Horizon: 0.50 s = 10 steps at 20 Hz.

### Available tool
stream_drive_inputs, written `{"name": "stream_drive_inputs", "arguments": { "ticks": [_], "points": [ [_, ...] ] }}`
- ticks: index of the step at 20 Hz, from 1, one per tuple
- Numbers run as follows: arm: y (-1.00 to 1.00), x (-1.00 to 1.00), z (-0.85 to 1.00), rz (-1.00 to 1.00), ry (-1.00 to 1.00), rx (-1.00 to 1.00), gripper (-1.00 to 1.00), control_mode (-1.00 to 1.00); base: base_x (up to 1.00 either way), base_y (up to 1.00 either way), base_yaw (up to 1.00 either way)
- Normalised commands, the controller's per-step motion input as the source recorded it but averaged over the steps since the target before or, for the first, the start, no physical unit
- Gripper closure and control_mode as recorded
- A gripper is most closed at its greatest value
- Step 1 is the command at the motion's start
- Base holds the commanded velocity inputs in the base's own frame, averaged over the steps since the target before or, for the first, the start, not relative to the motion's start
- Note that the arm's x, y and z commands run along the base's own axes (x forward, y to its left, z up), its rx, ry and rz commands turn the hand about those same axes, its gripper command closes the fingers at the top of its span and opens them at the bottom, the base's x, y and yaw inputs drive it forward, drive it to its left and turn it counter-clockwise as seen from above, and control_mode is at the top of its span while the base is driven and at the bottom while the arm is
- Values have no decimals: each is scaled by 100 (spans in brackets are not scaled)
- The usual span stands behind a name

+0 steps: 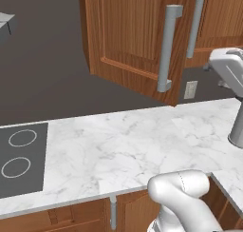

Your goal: Open the cabinet directly in front. Then move the beer and the cup to the dining counter with the jar on it.

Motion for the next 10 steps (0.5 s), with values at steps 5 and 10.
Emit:
{"name": "stream_drive_inputs", "arguments": {
  "ticks": [5, 10],
  "points": [
    [0, 57, -8, 0, 35, 36, -100, -100, 0, 0, 0],
    [0, 63, -18, 0, 31, 31, -100, -100, 0, 0, 0]
  ]
}}
